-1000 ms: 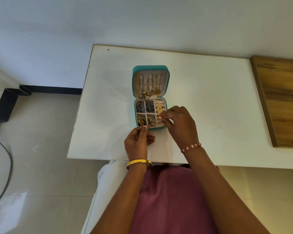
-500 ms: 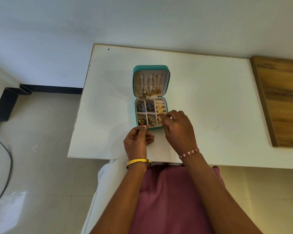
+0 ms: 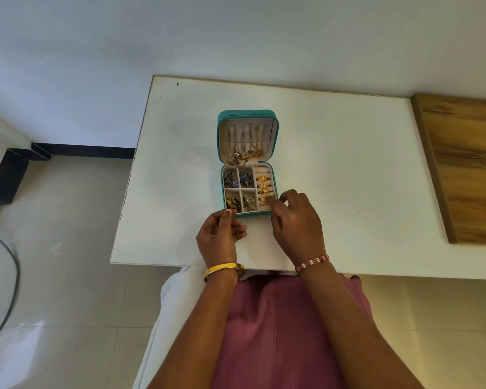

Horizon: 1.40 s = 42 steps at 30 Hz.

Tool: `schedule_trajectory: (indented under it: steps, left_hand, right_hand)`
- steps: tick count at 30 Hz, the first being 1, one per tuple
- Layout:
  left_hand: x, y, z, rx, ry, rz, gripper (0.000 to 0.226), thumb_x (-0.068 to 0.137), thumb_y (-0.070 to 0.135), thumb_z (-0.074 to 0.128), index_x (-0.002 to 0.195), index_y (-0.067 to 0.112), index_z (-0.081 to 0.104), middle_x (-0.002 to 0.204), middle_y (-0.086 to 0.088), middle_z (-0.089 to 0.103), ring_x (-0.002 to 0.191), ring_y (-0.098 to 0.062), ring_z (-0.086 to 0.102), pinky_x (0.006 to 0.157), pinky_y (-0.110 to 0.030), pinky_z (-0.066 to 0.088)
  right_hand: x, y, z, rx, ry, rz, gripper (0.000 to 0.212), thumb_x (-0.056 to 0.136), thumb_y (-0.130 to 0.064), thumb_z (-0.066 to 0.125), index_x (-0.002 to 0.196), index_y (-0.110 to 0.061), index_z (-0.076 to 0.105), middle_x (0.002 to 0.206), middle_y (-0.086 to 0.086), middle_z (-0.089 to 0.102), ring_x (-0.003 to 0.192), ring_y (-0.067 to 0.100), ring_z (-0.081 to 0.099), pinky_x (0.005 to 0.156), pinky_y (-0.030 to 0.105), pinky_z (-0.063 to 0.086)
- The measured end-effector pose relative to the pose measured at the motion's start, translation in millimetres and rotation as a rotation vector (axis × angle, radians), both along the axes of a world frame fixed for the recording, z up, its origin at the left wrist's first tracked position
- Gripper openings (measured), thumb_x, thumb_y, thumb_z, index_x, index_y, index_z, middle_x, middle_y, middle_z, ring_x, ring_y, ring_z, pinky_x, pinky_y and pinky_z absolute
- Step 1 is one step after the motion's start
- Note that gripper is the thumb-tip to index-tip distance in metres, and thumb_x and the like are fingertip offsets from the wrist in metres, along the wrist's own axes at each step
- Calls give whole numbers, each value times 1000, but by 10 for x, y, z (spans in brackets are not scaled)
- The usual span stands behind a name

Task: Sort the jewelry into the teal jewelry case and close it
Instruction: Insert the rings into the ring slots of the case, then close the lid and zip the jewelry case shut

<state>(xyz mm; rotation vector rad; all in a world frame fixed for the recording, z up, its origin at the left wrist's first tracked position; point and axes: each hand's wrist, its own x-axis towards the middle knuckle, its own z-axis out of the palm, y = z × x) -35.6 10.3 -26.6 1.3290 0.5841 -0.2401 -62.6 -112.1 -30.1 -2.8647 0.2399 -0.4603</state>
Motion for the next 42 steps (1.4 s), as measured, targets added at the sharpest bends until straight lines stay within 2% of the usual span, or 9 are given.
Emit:
schedule_trajectory:
  steps: [3, 7, 12, 14, 17, 24, 34, 38, 42]
  left_hand:
    - [0, -3, 11, 35, -13, 1, 13, 88, 9, 53, 91, 2, 64, 47, 8, 62, 46, -7, 60, 49, -20, 54]
    - [23, 11, 41, 104, -72, -9, 15, 87, 9, 54, 77, 14, 64, 47, 10, 62, 48, -5, 59, 50, -18, 53]
    - [40, 31, 59, 267, -164, -12, 11, 85, 5, 55, 85, 12, 64, 68, -1, 64, 62, -12, 62, 62, -28, 55]
    - [54, 37, 47, 376, -207, -22, 16, 82, 3, 57, 88, 16, 63, 84, -6, 63, 74, -19, 60, 71, -29, 54]
    - [75, 42, 37, 477, -235, -69, 26, 82, 3, 59, 106, 14, 60, 99, -2, 55, 81, -13, 54, 65, 0, 42]
    - [65, 46, -44, 576, -290, -199, 30, 85, 5, 57, 114, 9, 61, 109, -10, 63, 87, -10, 52, 65, 9, 32]
    - [20, 45, -75, 604, -315, -271, 30, 83, -1, 57, 110, 10, 64, 106, -11, 65, 90, -12, 55, 74, 4, 36]
    - [7, 44, -52, 574, -297, -281, 31, 83, 0, 58, 111, 10, 64, 108, -11, 65, 92, -11, 54, 80, -3, 36]
    - [-13, 44, -54, 552, -261, -291, 32, 82, 0, 59, 111, 9, 63, 109, -10, 66, 90, -9, 54, 73, 8, 34]
  right_hand:
    - [10, 2, -8, 49, 9, -15, 17, 76, -6, 65, 92, -6, 70, 83, 16, 63, 71, 29, 60, 50, 27, 46]
    - [54, -26, 31, 410, -51, -137, 23, 84, -9, 53, 103, -7, 66, 92, 13, 61, 82, 25, 58, 61, 28, 50]
    - [387, -123, 187, 713, -177, -315, 21, 85, -7, 59, 106, -7, 63, 91, 11, 63, 70, 8, 53, 62, 7, 43]
    - [549, -161, 242, 856, -166, -382, 26, 86, -11, 60, 111, -7, 60, 88, 5, 62, 71, 5, 53, 72, 21, 53]
    - [754, -213, 285, 996, -70, -375, 35, 89, -17, 56, 123, -9, 52, 97, 6, 62, 87, 14, 56, 82, 40, 54]
    - [997, -245, 253, 1003, 65, -239, 28, 96, -19, 41, 112, -3, 57, 110, 17, 64, 95, 24, 60, 78, 31, 49]
    - [867, -448, 107, 1096, 68, -417, 20, 94, -27, 47, 88, -12, 59, 97, 20, 66, 90, 39, 63, 82, 53, 51]
    - [869, -468, 132, 1127, 77, -406, 21, 94, -27, 48, 90, -11, 60, 97, 20, 67, 91, 38, 63, 83, 53, 51]
    - [828, -479, 130, 1146, 52, -383, 21, 93, -23, 51, 99, -8, 63, 98, 16, 67, 91, 34, 65, 83, 51, 53]
